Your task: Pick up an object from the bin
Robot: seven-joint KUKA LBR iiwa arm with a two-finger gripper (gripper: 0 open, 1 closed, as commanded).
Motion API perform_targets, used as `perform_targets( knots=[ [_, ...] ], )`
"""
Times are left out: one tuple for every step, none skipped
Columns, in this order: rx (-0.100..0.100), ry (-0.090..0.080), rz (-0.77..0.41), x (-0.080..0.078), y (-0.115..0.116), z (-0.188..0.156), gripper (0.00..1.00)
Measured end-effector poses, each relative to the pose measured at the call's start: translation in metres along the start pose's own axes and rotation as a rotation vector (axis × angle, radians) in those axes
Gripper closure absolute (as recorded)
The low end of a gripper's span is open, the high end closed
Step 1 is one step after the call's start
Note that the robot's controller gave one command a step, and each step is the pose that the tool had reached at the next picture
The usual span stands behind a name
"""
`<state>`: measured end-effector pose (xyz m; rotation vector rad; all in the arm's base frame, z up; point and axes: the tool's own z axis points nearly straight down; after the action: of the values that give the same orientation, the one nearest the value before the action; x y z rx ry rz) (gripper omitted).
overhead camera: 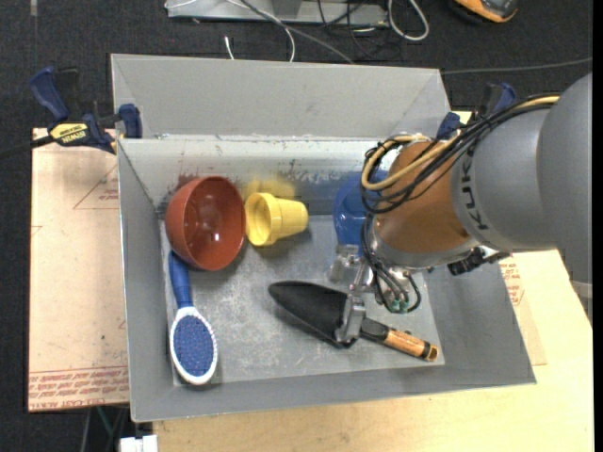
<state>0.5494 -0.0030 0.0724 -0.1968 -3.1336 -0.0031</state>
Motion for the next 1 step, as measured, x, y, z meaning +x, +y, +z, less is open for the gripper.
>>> perform_targets(
  knots=[
    [-0.005, -0.018, 0.406, 0.0322, 0.0358, 0.0023, 0.0]
  ],
)
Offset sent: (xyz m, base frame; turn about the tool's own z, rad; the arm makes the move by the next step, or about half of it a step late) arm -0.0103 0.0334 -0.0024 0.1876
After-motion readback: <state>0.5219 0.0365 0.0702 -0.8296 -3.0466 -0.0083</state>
